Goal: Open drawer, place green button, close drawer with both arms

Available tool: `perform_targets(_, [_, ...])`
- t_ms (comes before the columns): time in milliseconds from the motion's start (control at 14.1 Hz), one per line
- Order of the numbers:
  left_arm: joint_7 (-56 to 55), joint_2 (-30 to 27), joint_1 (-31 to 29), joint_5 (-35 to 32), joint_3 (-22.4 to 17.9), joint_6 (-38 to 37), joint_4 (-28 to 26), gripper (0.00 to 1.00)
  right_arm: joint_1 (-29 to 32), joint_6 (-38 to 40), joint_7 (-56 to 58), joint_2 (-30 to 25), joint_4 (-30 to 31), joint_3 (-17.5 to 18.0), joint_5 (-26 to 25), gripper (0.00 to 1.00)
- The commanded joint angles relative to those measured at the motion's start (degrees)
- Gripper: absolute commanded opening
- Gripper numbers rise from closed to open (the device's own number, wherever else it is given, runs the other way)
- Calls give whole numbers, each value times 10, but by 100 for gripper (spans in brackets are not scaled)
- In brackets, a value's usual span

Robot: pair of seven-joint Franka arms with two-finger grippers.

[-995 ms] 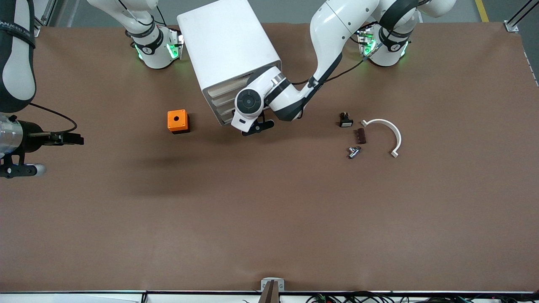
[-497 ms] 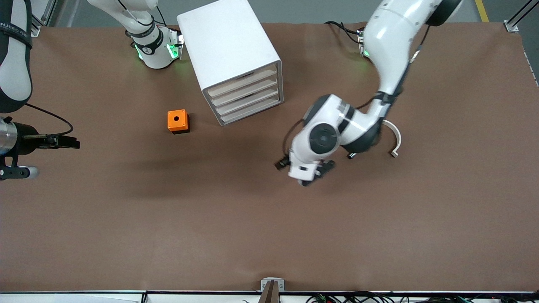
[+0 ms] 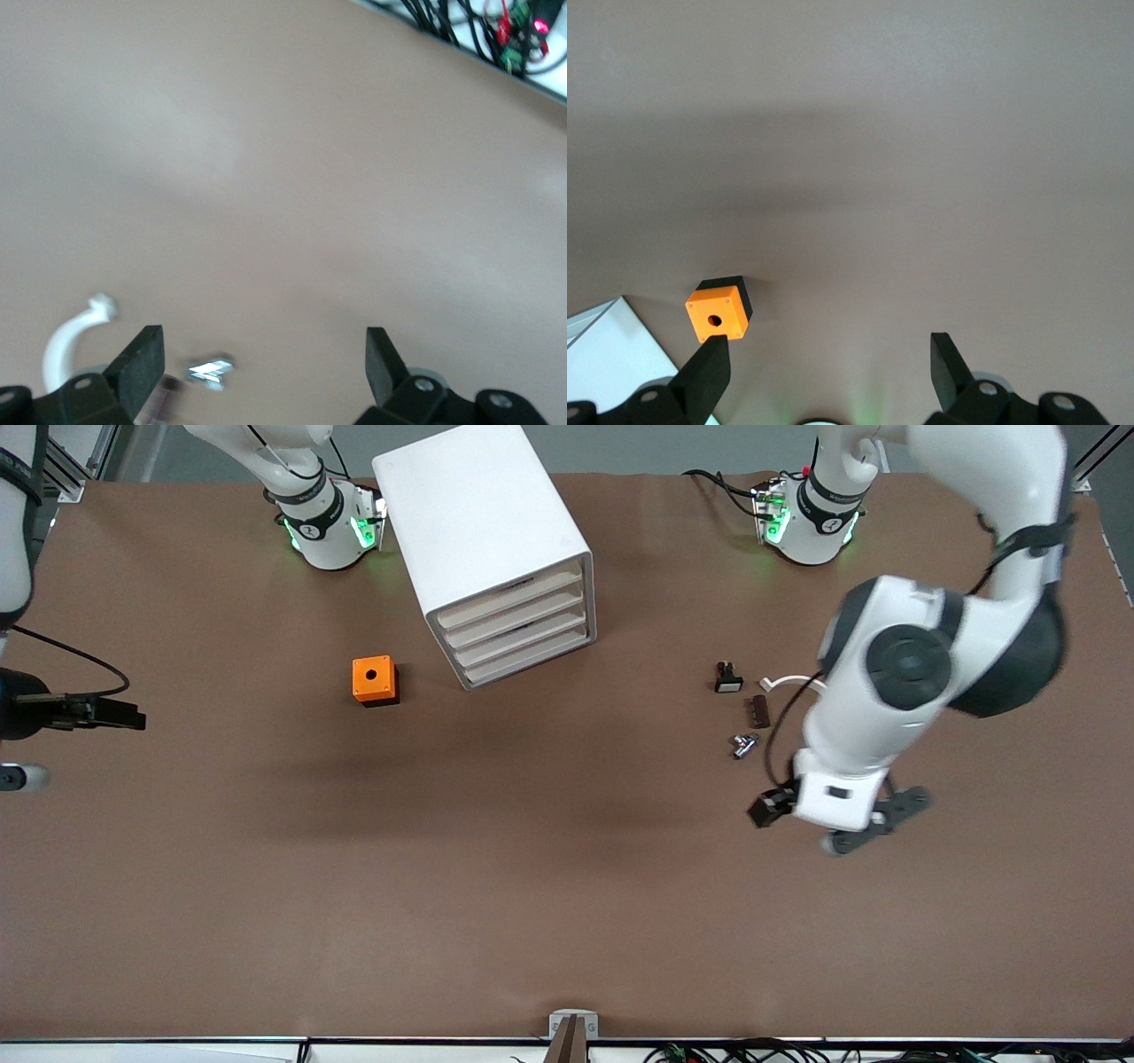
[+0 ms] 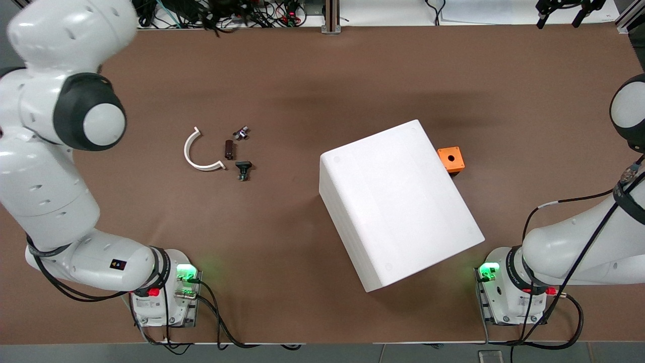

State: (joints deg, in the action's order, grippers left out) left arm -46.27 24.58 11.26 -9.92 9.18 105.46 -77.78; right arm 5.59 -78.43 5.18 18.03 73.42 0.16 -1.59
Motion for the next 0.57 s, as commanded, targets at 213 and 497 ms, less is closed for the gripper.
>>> perform_targets(213, [192, -108, -94, 2, 10, -103, -19, 100, -9, 64, -20, -26, -34, 13, -13, 100])
perform_targets(497, [289, -177, -119, 59, 4, -183, -43, 100, -16, 57, -25, -69, -17, 13, 3, 100])
